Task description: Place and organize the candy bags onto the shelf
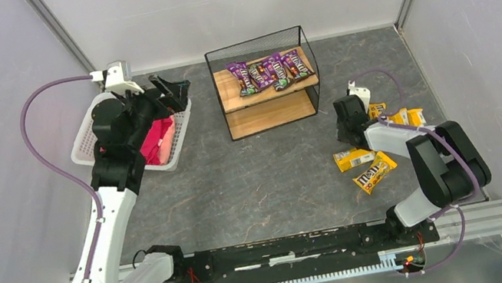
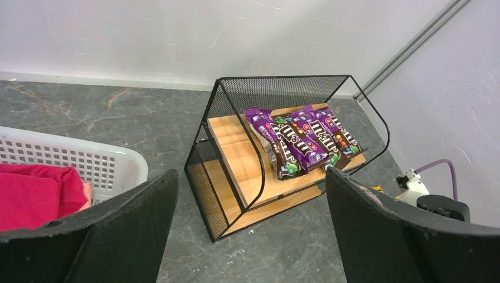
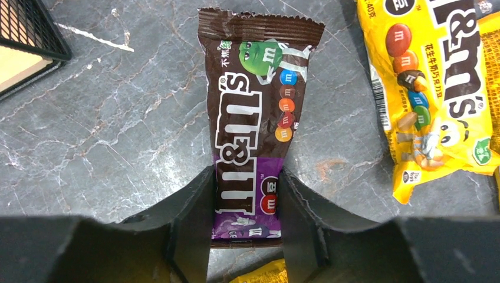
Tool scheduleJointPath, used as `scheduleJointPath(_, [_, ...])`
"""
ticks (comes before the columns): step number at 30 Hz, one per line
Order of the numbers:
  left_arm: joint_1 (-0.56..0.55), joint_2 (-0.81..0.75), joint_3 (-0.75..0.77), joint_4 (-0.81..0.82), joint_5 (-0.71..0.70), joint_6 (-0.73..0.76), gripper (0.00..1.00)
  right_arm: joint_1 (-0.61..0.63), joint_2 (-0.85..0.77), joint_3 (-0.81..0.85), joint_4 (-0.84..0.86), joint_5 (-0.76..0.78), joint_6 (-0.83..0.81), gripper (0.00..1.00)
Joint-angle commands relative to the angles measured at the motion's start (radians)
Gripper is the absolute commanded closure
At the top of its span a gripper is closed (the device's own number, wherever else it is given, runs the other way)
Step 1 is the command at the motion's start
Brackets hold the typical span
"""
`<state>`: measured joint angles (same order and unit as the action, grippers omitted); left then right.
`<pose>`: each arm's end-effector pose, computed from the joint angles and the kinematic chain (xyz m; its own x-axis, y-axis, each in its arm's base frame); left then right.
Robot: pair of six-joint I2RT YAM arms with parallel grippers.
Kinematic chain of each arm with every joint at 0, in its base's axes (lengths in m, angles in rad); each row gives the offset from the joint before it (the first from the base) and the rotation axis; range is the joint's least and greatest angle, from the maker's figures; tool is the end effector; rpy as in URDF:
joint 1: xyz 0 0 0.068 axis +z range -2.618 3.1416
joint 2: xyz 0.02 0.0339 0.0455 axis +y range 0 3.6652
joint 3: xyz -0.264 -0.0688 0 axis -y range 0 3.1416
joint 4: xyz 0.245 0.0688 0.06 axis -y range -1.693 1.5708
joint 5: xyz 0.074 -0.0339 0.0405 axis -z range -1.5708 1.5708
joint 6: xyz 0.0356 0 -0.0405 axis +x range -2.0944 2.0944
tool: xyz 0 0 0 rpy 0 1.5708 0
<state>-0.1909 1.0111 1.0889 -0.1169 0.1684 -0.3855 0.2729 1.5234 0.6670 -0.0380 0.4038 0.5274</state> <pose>0.2232 -0.0492 0.4118 -0.1677 -0.3451 -0.9234 0.3113 0.8703 -0.3818 0.2736 0.0620 0.1482 -0.6545 0.2974 -0.6951 0.3685 0.9283 0.0503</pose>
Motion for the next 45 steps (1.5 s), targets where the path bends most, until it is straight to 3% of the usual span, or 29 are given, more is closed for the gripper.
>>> scheduleJointPath(1, [0.005, 0.004, 0.009, 0.039, 0.023, -0.026, 0.00, -0.002, -0.066, -0.027, -0.019, 0.017, -0.036, 0.56])
scheduleJointPath(5, [0.005, 0.003, 0.008, 0.037, 0.021, -0.026, 0.00, -0.002, -0.112, -0.031, -0.047, 0.028, -0.059, 0.60])
scheduleJointPath(15, [0.005, -0.001, 0.005, 0.042, 0.024, -0.031, 0.00, -0.002, -0.361, -0.082, -0.119, 0.008, -0.174, 0.62])
scheduleJointPath(22, [0.005, -0.004, 0.003, 0.044, 0.028, -0.037, 0.00, 0.001, -0.573, -0.055, -0.151, -0.197, -0.253, 0.62])
scheduleJointPath(25, [0.005, -0.004, 0.000, 0.049, 0.033, -0.040, 0.00, 0.019, -0.593, 0.012, -0.158, -0.220, -0.255, 0.63])
scheduleJointPath(29, [0.005, -0.002, -0.001, 0.051, 0.035, -0.042, 0.00, 0.100, -0.537, 0.161, -0.168, -0.213, -0.257, 0.62])
scheduleJointPath(36, [0.005, 0.000, -0.001, 0.049, 0.027, -0.038, 0.00, 0.364, -0.299, 0.498, -0.153, -0.144, -0.232, 0.63])
scheduleJointPath(45, [0.004, -0.005, 0.000, 0.047, 0.025, -0.035, 0.00, 0.455, 0.065, 0.869, -0.131, -0.222, -0.130, 0.63])
